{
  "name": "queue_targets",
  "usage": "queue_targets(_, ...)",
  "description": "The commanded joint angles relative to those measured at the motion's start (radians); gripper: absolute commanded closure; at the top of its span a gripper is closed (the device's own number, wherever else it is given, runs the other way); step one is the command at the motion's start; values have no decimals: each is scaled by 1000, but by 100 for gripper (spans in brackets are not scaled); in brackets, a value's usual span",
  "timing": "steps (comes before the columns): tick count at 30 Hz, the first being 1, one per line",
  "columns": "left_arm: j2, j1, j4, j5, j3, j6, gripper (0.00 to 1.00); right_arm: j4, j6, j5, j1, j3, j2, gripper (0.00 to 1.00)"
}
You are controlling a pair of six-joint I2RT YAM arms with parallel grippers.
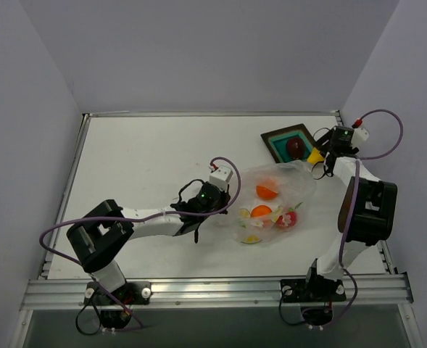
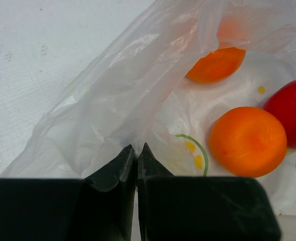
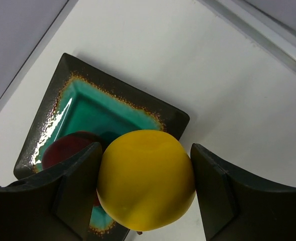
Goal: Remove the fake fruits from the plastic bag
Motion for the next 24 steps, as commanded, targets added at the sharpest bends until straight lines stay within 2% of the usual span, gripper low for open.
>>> queue_targets(1, -36, 4, 18, 3, 13, 4, 98, 99, 1, -81, -3, 57, 57, 63)
queue_targets(7, -39, 4, 19, 4, 11, 2, 98, 107, 14, -112, -3, 125, 186, 62)
queue_targets(8, -37, 4, 19, 6, 11, 2, 98, 114, 18, -154, -3, 125, 193, 62)
queue_targets(10, -39, 4, 22, 6, 11, 2, 98, 119, 23, -161, -2, 125, 206, 59)
queue_targets(11, -39, 4, 22, 6, 11, 2, 98, 118, 24, -164, -2, 125, 208, 57)
queue_targets(12, -39, 4, 24, 7, 10, 2, 98, 117, 24, -167, -2, 122, 208, 46)
queue_targets(14, -41, 3, 25, 9, 10, 1, 98, 116, 20, -170, -2, 119, 196, 36)
queue_targets(15, -39, 1, 27, 10, 10, 1, 98, 113, 20, -169, -3, 117, 188, 27)
queue_targets(18, -37, -1, 28, 10, 10, 1, 98, 98, 24, -164, -3, 123, 159, 13)
queue_targets(21, -37, -2, 30, 9, 10, -1, 98, 56, 28, -135, -3, 116, 95, 5)
queue_targets(24, -39, -5, 28, 14, 11, 4, 98, 29, 32, -126, -3, 74, -14, 5)
